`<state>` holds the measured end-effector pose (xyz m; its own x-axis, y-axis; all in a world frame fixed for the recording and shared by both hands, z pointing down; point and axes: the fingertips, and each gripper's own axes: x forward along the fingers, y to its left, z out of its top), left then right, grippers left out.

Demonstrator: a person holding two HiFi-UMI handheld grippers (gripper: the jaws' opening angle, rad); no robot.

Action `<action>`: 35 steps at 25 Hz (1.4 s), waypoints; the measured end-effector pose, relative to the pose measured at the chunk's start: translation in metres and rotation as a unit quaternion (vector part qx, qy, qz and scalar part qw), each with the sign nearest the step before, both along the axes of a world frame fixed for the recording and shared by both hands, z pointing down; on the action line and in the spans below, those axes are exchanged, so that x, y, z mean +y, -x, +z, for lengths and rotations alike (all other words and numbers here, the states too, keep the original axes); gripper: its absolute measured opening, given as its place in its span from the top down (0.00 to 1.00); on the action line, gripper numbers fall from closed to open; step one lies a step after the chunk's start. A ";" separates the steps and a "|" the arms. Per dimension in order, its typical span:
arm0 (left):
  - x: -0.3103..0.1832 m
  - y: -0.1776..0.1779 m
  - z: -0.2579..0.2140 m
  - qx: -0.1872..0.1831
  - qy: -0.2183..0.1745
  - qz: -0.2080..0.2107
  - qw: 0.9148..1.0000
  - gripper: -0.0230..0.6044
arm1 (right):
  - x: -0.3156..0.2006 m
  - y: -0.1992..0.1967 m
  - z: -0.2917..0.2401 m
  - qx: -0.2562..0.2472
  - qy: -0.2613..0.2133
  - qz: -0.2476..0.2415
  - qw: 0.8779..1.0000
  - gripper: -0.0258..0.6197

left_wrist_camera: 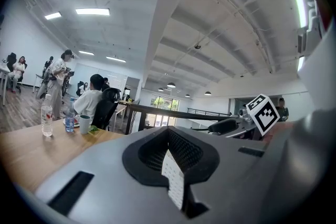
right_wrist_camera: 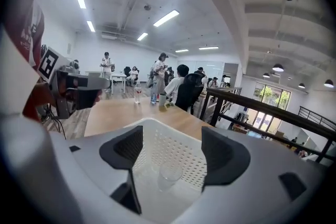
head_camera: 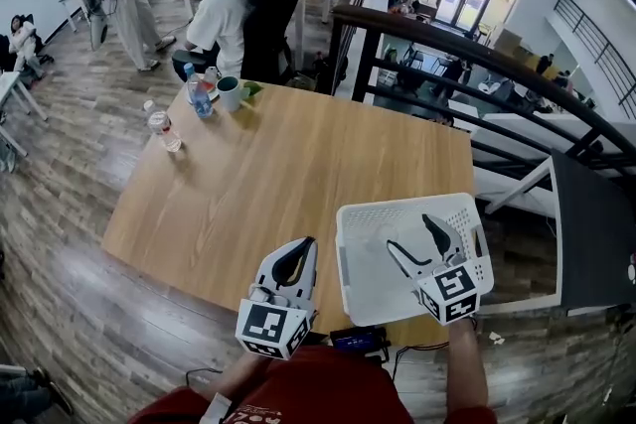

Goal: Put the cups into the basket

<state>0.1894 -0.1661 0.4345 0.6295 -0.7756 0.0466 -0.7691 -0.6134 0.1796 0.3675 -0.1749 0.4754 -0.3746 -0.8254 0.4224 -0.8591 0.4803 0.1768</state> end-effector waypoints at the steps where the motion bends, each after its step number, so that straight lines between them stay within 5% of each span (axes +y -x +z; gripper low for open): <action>1: 0.000 -0.001 0.000 -0.001 -0.001 0.001 1.000 0.95 | 0.003 0.001 -0.005 -0.008 -0.008 0.004 1.000 0.45; 14: -0.007 -0.009 -0.005 -0.006 -0.008 0.005 1.000 0.95 | 0.038 0.001 -0.055 -0.089 -0.097 0.047 0.990 0.45; 24: -0.009 -0.014 -0.005 -0.009 -0.009 0.011 1.000 0.95 | 0.059 -0.010 -0.073 -0.168 -0.179 0.112 0.963 0.45; 35: -0.011 -0.016 -0.003 -0.013 -0.008 0.015 1.000 0.95 | 0.061 -0.010 -0.069 -0.151 -0.181 0.116 0.965 0.46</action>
